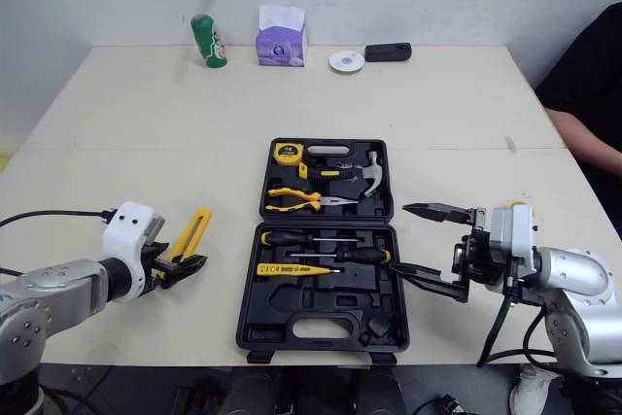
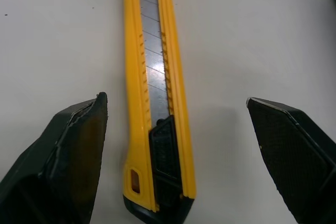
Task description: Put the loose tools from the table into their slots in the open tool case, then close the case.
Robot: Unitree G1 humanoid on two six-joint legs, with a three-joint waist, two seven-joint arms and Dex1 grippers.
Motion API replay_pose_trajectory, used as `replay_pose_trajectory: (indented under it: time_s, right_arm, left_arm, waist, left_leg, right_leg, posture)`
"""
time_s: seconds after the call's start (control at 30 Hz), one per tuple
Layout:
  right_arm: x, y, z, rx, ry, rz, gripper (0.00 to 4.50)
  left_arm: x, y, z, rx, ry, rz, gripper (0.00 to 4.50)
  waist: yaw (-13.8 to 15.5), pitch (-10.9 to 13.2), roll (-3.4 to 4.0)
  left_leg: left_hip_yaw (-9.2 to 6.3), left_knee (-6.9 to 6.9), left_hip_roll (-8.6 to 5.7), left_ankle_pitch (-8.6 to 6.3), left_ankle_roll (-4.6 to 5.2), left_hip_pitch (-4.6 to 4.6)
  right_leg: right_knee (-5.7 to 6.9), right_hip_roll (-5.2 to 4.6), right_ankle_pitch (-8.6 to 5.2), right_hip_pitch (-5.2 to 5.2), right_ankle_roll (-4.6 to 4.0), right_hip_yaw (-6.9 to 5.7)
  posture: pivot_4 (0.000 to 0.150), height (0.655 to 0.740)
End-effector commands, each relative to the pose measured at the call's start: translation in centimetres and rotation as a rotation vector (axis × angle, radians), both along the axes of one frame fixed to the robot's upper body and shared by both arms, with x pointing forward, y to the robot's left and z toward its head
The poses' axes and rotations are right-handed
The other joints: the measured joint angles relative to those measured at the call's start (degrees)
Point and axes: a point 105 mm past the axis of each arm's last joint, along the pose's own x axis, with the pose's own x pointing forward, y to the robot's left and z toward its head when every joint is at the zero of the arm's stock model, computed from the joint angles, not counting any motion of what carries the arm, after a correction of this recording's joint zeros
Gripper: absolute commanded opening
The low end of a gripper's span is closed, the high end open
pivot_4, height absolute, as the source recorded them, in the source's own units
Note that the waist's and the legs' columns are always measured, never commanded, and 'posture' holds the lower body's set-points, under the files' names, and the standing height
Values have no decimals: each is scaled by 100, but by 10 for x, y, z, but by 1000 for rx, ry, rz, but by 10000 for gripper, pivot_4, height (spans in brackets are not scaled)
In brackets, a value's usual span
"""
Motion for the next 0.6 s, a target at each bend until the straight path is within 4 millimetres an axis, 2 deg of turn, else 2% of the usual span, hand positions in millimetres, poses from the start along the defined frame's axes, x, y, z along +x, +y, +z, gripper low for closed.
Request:
replay_pose_trajectory:
  time_s: [0.03, 0.47, 0.57, 0.6]
  right_arm:
    - [-5, 3, 7, -5, -32, 18, 45000]
    - [-12, -1, 1, -18, -21, 9, 45000]
    - [-15, -4, -3, -21, 0, 14, 45000]
    - [-15, -5, -4, -24, 4, 15, 45000]
  left_arm:
    - [2, -2, -4, 10, 12, 11, 44651]
    - [4, -8, -20, 30, 51, 4, 44651]
    - [4, -8, -22, 28, 54, 5, 36608]
    - [3, -8, -22, 29, 55, 6, 32420]
  waist:
    - [5, 0, -1]
    - [123, -10, 14]
    - [124, -9, 14]
    - [123, -10, 14]
  left_leg:
    - [0, 0, 0, 0, 0, 0]
    - [1, 0, 0, 2, -3, 7]
    - [0, -1, 0, 2, -3, 9]
    - [1, -1, 0, 2, -4, 9]
  right_leg:
    - [-1, 0, 0, 0, 0, 0]
    - [4, -3, 0, 3, 0, 2]
    - [4, -2, 0, 5, -1, 2]
    - [3, -2, 0, 5, -1, 2]
  posture:
    - [1500, 7400]
    - [1500, 7400]
    - [1500, 7400]
    - [1500, 7400]
